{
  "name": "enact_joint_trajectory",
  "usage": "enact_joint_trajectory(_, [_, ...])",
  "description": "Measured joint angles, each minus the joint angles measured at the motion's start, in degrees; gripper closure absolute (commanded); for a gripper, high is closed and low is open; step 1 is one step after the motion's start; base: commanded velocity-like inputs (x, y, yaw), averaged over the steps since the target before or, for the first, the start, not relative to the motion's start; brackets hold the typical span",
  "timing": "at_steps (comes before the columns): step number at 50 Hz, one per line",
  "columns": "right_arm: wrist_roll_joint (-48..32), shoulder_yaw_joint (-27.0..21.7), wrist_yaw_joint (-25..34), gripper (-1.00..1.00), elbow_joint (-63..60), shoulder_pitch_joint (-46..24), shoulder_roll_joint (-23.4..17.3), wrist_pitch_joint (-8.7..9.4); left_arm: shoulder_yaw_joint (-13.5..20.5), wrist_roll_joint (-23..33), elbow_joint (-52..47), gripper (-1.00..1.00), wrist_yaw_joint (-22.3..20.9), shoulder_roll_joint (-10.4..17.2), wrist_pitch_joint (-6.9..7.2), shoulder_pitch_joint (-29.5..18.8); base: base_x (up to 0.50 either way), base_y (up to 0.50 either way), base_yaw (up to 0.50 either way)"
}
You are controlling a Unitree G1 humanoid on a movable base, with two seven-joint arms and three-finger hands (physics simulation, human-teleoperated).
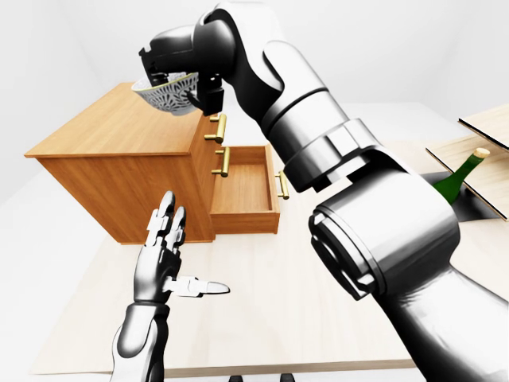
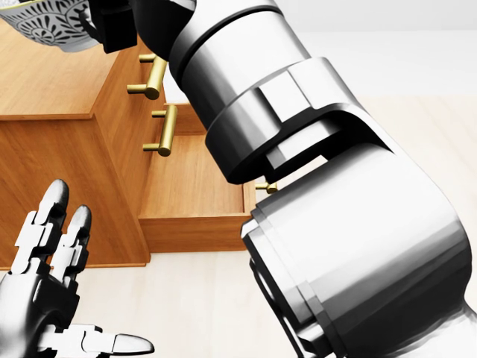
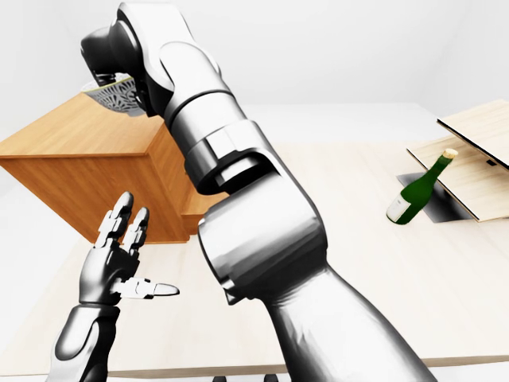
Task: Put the bowl on top of the cabinet.
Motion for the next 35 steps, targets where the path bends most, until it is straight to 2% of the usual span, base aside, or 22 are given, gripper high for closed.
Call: enact_joint_trajectory(35, [-0.3,-2.1,0.0,1.0,0.2,-0.9,-0.1,0.0,-0.1,-0.1,-0.7,-1.0,-0.3,-0.1,0.31,0.5,0.0,0.0,0.0])
